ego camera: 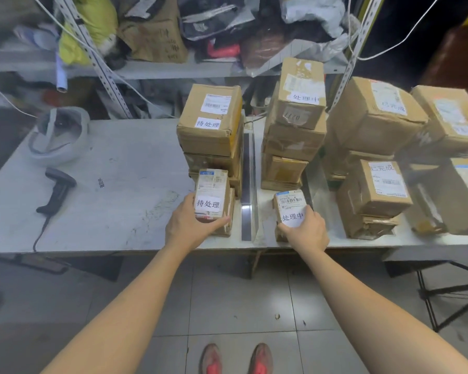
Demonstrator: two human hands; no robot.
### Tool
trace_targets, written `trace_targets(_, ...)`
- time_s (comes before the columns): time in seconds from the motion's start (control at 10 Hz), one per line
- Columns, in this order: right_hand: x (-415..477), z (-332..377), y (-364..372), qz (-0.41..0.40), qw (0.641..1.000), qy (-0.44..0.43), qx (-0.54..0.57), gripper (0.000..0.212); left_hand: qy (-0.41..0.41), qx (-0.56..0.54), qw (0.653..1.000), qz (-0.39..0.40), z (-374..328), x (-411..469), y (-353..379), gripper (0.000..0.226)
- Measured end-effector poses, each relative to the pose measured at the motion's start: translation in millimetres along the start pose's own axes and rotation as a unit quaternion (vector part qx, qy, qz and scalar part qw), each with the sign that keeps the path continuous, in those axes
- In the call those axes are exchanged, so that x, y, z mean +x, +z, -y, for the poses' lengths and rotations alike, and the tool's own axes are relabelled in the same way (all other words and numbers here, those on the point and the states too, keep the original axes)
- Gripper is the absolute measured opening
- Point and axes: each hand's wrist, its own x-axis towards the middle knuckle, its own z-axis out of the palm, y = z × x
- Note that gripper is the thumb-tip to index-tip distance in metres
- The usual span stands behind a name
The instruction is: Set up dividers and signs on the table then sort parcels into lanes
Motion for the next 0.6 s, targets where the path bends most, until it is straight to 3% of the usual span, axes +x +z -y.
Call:
trace_targets(0.3, -8.5, 15.3, -19.9, 0.032, 0.998, -0.013, -0.052, 0.062, 0.043, 0.021, 0.995, 0.091, -4.8, 7.9, -27.4, 0.078)
trace_targets(0.4, -13.6, 25.3, -30.0, 0.035, 0.998, -0.017, -0.057, 0.060, 0.066, 0.073, 0.990, 0.103, -10.8, 15.7, -40.8, 0.070)
trace_targets(0.5, -16.7, 35.0, -37.5, 0.034, 0.997, -0.055, -0.046, 0.047, 0.086, 0.163, 0.980, 0.080, -20.4, 25.1, -55.6, 0.067)
trace_targets(0.6, -22.1, 52.4, -51.8, 0.043, 0.992, -0.111, -0.050, 0.049, 0.105, 0.233, 0.965, 0.053, -32.4, 31.9, -76.6, 0.060)
